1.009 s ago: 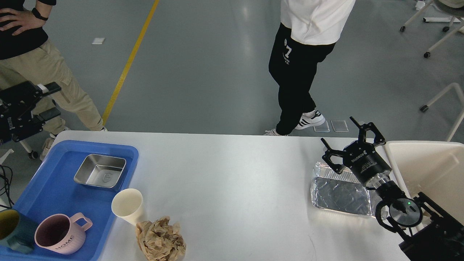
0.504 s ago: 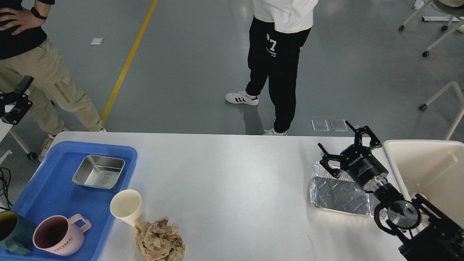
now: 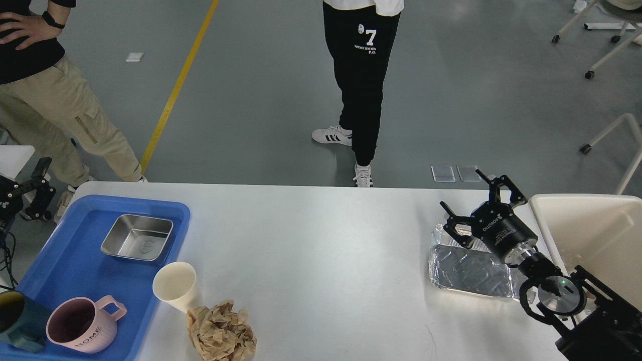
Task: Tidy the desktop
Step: 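Withdraw the left gripper away from the blue tray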
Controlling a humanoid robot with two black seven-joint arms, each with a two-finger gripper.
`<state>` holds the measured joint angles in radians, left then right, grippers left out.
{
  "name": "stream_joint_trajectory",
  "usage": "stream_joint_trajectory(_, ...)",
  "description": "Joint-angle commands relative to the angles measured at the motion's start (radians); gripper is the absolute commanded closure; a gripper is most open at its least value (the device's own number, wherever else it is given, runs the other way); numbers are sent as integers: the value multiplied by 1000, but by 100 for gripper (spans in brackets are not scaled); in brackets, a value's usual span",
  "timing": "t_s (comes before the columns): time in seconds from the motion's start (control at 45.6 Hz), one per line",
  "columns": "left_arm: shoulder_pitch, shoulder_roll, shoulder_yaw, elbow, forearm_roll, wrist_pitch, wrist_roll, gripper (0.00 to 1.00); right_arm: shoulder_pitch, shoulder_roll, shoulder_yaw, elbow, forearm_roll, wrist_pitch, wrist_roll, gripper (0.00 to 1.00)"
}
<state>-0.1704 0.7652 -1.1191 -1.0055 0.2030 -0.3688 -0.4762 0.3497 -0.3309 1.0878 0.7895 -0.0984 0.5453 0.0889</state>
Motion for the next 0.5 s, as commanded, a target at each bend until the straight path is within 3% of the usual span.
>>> stream_joint_trajectory(0.0, -12, 3, 8, 41, 12, 54, 82, 3, 0, -13, 0, 5, 0, -1, 0, 0)
stream_joint_trajectory(0.11, -43, 9, 12, 77, 27, 65, 126, 3, -2, -19, 0, 8, 0, 1, 0, 0)
stream_joint_trajectory(0.197, -60, 14, 15, 110, 32, 62, 128, 3, -2, -28, 1, 10, 0, 4, 0, 0)
stream_joint_trajectory(0.395, -58, 17, -2, 116, 32, -19, 142, 3, -2, -31, 1, 10, 2, 12, 0, 0)
stream_joint_trajectory(0.482, -58, 29, -10, 108, 23, -48, 178, 3, -2, -25, 3, 11, 0, 10, 0, 0)
